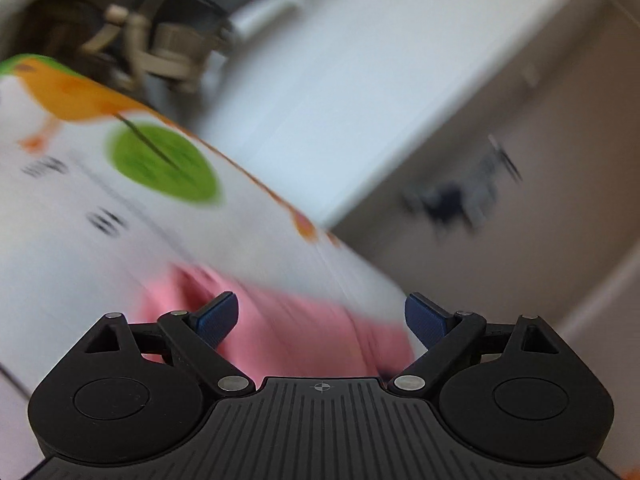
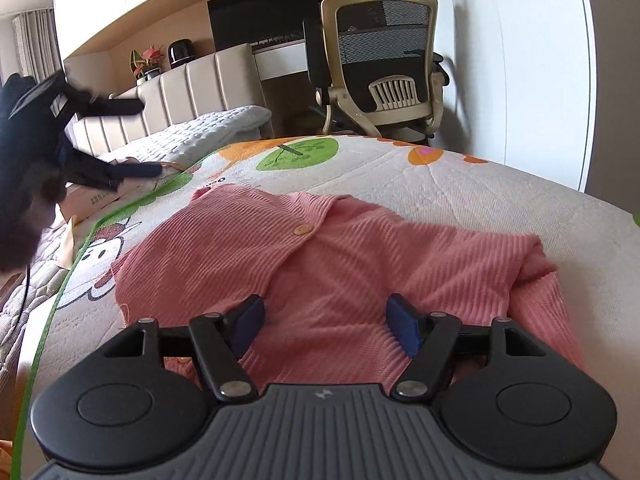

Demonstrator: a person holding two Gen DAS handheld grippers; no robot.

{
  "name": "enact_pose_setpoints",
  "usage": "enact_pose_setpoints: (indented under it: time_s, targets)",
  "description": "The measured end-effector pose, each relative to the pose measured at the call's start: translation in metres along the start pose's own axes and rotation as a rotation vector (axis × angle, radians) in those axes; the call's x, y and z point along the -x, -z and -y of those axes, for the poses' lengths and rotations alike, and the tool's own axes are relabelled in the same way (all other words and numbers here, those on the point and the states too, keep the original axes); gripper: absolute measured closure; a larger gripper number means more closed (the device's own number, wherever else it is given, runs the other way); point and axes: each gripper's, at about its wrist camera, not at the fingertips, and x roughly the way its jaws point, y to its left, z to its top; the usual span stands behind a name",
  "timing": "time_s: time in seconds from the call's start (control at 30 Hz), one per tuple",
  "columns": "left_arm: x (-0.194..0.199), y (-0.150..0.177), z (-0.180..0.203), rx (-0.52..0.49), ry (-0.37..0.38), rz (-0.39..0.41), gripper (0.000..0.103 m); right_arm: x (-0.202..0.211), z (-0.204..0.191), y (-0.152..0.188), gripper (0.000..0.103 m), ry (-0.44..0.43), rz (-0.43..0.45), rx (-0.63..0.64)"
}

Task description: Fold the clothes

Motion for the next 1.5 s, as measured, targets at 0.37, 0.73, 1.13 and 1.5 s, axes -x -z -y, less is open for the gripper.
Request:
enact_pose_setpoints:
  time_s: [0.37,0.73,1.13,1.5]
  targets:
    - [-0.057,0.065,-0.004,-0.125,-0.013,0.011,0.008,0.019,-0.004,-0.02,0.03,-0.002,0.012,0.007]
    - [-0.053,0.082,0.022,-0.272,-0.143,0.053,0.005,-0.084,0.005,-0.095,0.02,0.202,-0.137,0.128]
    - [-0.05,0.079,0.014,-0.231,-0.106,0.059,0.002,-0.009,-0.002,-0.07,0.0,0.375,-0.03,0.198]
    - [-0.053,0.08,0.017,-0.241,-0.124,0.059,0.001,-0.003,0.025,-0.004,0.0,0.35,-0.074,-0.012]
